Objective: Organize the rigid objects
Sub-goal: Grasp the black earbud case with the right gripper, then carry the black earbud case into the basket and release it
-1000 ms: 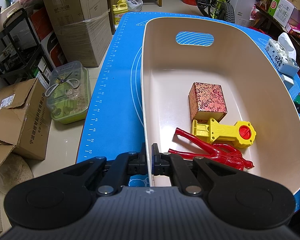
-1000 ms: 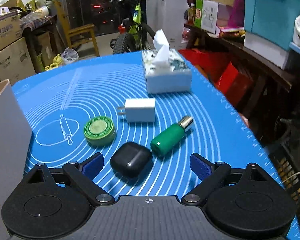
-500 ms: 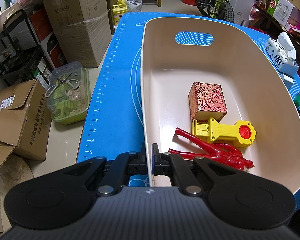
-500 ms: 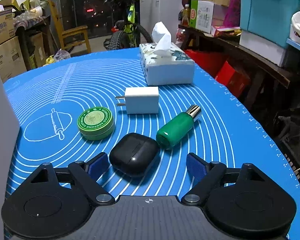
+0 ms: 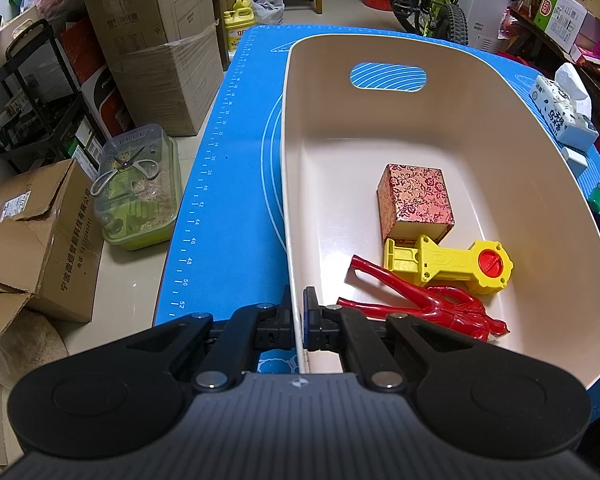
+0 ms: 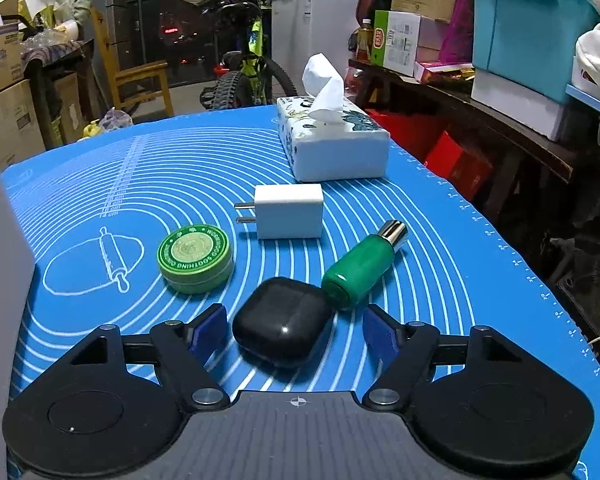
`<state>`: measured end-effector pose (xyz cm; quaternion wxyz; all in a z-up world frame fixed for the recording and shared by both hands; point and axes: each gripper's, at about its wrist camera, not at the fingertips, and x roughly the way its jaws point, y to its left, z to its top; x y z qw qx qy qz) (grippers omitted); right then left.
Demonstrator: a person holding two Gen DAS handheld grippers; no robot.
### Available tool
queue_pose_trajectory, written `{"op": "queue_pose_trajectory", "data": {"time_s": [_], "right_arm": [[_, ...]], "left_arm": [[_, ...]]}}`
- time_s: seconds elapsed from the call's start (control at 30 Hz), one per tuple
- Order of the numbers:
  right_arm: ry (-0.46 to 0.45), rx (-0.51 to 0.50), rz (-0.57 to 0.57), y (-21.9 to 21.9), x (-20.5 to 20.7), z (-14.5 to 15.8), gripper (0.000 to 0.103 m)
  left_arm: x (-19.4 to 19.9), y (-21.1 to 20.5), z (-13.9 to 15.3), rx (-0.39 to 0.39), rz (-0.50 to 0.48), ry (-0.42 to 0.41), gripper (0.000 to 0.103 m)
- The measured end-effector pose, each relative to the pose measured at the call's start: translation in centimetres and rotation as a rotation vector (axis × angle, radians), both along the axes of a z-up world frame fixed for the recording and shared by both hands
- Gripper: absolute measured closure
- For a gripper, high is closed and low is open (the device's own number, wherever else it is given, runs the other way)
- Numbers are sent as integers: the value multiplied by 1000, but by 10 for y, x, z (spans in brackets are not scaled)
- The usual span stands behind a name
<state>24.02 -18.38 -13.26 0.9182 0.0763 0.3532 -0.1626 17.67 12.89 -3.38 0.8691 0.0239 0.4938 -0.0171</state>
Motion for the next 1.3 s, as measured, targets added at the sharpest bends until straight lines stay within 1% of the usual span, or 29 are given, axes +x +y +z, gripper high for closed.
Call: {"op": "queue_pose_trajectory", "data": {"time_s": [0.07,0.13,0.2,0.27,0.4,0.63,0.73,0.93,1.07,1.17,1.3], "right_arm": [[3,-2,-11,2,4,0,27],[-1,0,-16,4,6,0,32],[-9,-4,-10,7,6,1,45],[-12,-14,-4,10,4,1,46],[-16,-4,4,9,-4,2,46],[-45,-5,84,13,-26,10,46],[-77,9,114,15,-33,23,46],[-165,28,200,27,-42,63,46],[-223,43,282,42,-47,94,46],[-249,49,353,57,-47,111,46],[-270,54,445,80,-48,127,46]], "left_arm": [[0,0,0,0,0,0,98],[0,0,0,0,1,1,98],[0,0,0,0,2,1,98],[0,0,0,0,1,0,98],[0,0,0,0,0,0,98],[0,0,0,0,1,1,98],[0,0,0,2,1,1,98],[0,0,0,2,1,1,98],[0,0,0,1,1,1,98],[0,1,0,1,1,3,98],[0,1,-1,0,2,3,98]]}}
